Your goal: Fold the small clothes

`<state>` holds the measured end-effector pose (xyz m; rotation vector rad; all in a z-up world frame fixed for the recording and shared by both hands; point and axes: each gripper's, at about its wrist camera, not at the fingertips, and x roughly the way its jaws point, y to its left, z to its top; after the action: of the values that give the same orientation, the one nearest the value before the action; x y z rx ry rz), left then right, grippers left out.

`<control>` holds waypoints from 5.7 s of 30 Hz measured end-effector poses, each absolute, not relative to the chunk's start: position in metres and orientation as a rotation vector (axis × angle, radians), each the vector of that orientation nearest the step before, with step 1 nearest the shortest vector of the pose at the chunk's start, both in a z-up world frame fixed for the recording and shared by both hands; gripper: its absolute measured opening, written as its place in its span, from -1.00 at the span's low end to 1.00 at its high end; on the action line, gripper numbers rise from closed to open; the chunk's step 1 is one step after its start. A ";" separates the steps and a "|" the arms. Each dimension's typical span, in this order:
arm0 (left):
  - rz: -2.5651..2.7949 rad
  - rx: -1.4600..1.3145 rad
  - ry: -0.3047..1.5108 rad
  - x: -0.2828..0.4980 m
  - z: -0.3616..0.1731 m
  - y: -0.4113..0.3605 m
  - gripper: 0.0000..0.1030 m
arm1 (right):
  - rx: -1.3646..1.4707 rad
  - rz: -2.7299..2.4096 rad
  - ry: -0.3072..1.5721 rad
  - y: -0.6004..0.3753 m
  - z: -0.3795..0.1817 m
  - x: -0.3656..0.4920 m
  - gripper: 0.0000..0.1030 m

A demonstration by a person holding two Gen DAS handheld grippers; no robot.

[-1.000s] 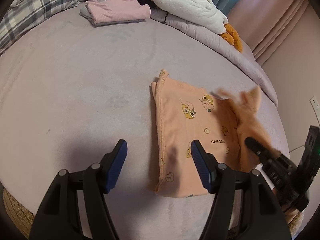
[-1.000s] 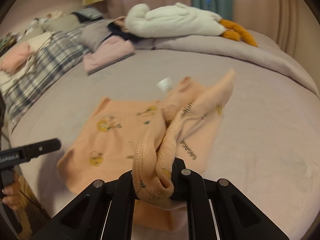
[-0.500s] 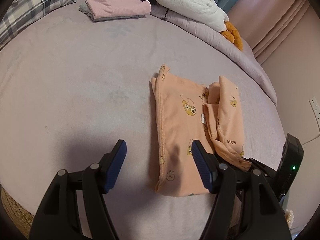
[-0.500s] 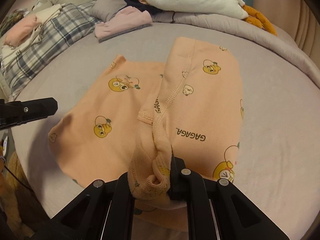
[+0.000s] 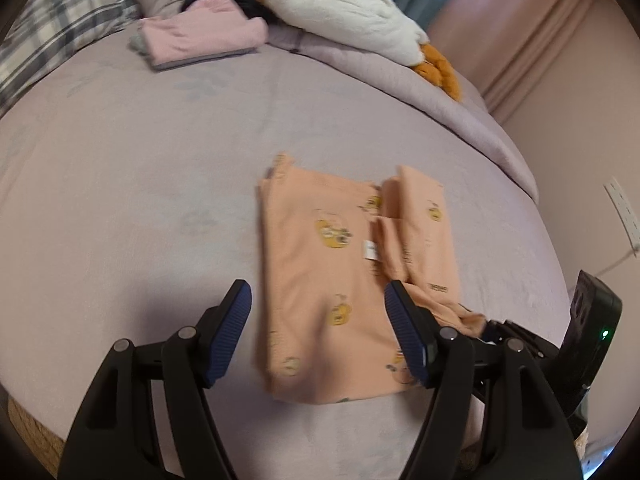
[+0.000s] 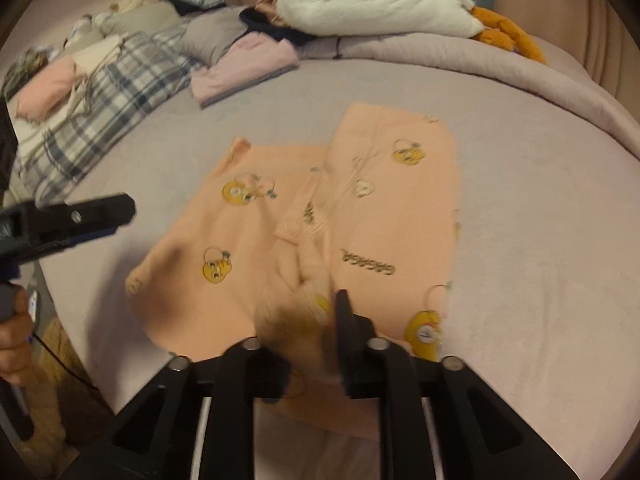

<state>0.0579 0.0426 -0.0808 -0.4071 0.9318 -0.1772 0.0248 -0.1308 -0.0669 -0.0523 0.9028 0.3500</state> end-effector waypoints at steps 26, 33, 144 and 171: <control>-0.390 -0.417 1.115 0.140 -0.131 -0.046 0.27 | 0.180 0.087 0.908 -0.210 -0.091 0.026 0.05; -0.425 -0.428 1.126 0.153 -0.141 -0.061 -0.19 | 0.201 0.084 0.922 -0.216 -0.097 0.026 0.05; -0.220 -0.195 0.927 0.111 -0.106 -0.049 0.55 | 0.167 0.206 0.801 -0.203 -0.057 0.062 0.36; -0.149 -0.150 0.713 0.032 -0.044 -0.029 0.99 | 0.080 0.112 0.625 -0.191 -0.007 -0.002 0.81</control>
<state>0.0317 -0.0292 -0.0442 -0.1497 0.7126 -0.1488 -0.0016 -0.1912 -0.0072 0.0800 0.6247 0.1122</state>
